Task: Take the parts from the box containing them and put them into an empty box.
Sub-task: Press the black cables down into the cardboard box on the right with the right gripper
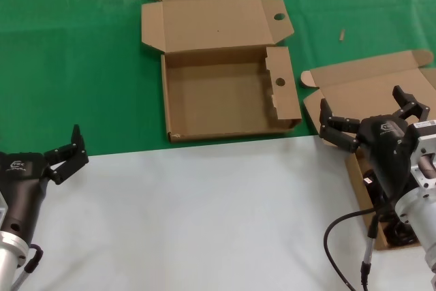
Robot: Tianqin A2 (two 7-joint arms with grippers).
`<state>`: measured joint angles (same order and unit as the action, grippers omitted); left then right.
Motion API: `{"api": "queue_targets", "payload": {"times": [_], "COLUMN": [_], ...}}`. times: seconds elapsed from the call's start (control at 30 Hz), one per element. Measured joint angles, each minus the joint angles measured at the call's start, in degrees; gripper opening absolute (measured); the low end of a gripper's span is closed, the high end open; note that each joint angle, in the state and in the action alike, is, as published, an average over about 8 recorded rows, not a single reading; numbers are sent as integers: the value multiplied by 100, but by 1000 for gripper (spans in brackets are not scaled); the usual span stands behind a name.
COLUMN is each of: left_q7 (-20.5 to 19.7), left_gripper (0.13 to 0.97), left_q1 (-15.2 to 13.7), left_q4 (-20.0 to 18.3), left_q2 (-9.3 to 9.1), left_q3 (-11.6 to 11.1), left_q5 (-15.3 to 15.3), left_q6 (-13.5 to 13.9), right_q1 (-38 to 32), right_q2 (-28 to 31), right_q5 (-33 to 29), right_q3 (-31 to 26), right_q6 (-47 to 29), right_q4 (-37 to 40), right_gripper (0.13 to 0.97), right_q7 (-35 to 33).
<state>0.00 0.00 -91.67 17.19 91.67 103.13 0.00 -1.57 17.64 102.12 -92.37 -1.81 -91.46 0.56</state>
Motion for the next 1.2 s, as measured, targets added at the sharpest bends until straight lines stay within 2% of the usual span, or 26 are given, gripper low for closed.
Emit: {"api": "queue_targets", "payload": {"times": [1.2], "left_q7": [0], "left_gripper": [966], "left_q1": [0], "left_q4": [0], "left_q2": [0], "left_q3": [0], "left_q5": [0], "left_q6": [0], "right_q1": [0], "right_q2": [0], "right_q5": [0], "right_q3": [0], "right_q6": [0], "right_q4": [0], "right_gripper": [966], "right_q7": [0]}}
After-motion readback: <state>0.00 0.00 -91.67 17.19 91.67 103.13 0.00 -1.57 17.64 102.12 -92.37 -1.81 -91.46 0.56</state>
